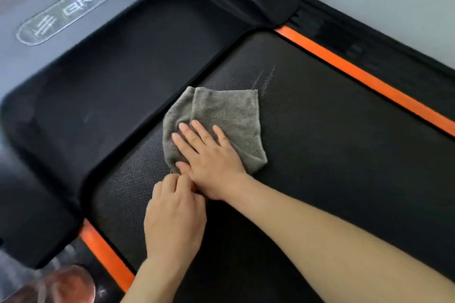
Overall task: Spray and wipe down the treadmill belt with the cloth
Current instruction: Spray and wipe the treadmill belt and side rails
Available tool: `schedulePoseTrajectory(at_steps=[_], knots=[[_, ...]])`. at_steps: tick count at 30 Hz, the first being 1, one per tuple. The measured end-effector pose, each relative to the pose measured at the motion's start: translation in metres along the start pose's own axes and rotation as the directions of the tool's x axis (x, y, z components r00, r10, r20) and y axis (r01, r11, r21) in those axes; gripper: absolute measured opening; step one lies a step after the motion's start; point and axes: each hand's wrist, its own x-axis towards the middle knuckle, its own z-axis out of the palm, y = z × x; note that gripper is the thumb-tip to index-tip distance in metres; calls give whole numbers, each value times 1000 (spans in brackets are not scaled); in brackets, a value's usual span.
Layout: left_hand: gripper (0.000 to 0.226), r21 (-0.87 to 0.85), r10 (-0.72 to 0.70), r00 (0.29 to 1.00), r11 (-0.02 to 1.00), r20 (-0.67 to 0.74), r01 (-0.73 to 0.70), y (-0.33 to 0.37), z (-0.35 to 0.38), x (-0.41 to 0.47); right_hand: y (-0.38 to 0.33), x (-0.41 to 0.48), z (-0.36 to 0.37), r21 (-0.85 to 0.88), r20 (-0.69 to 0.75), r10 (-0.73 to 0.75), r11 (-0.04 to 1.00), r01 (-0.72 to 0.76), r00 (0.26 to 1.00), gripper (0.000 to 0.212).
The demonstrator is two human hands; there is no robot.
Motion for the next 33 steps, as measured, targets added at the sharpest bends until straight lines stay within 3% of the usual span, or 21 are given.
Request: schedulePoseTrajectory(at_steps=[2, 3, 5, 8, 10, 12, 14, 16, 17, 18, 20, 22, 25, 28, 31, 32, 33], knots=[[31, 15, 41, 998, 999, 43, -42, 7, 0, 6, 25, 13, -11, -49, -58, -97, 994, 94, 994, 62], [35, 19, 73, 996, 997, 60, -75, 15, 1, 14, 44, 18, -15, -70, -108, -66, 996, 59, 992, 63], [44, -15, 176, 981, 984, 78, -176, 35, 4, 38, 102, 24, -30, -42, -174, 171, 983, -181, 970, 62], [51, -95, 303, 938, 952, 166, -291, 60, 6, 60, 195, 4, -52, 48, -161, 585, 809, -586, 795, 64], [52, -131, 364, 918, 929, 158, -345, 65, 1, 64, 213, 0, -52, 104, -131, 712, 702, -705, 690, 65], [51, -182, 343, 932, 930, 116, -319, 61, -5, 64, 186, 15, -47, 148, -180, 739, 673, -725, 649, 64], [49, -215, 261, 964, 946, 59, -243, 48, -8, 64, 138, 36, -40, 107, -210, 628, 776, -621, 749, 65], [47, -215, 194, 980, 956, -42, -199, 31, -8, 64, 76, 50, -30, -25, -184, 348, 933, -358, 919, 69], [48, -212, 181, 981, 958, -64, -191, 30, -7, 68, 54, 47, -24, -92, -126, 210, 971, -222, 970, 67], [48, -219, 142, 988, 964, -64, -153, 20, -9, 66, 31, 48, -19, -130, -53, 90, 987, -97, 995, 63], [51, -233, 92, 996, 968, -17, -93, 16, -8, 68, 40, 48, -22, -100, -16, -18, 995, 16, 1000, 61], [51, -206, 113, 993, 973, 17, -107, 27, -5, 64, 93, 31, -29, -60, -117, 111, 991, -119, 987, 60], [49, -223, 154, 987, 964, 36, -143, 46, -2, 56, 188, -30, -33, 15, -185, 483, 872, -489, 856, 62], [44, -226, 238, 968, 950, 84, -214, 69, 4, 51, 235, -128, -23, 108, -131, 761, 647, -754, 635, 64], [40, -188, 346, 935, 927, 84, -326, 84, 14, 43, 238, -182, -8, 186, -114, 924, 381, -906, 366, 66], [41, -196, 360, 929, 920, 87, -339, 88, 19, 43, 231, -173, -9, 232, -108, 949, 315, -920, 297, 65], [43, -217, 371, 923, 914, 105, -343, 87, 20, 40, 218, -155, -11, 258, -106, 955, 295, -920, 276, 65]])
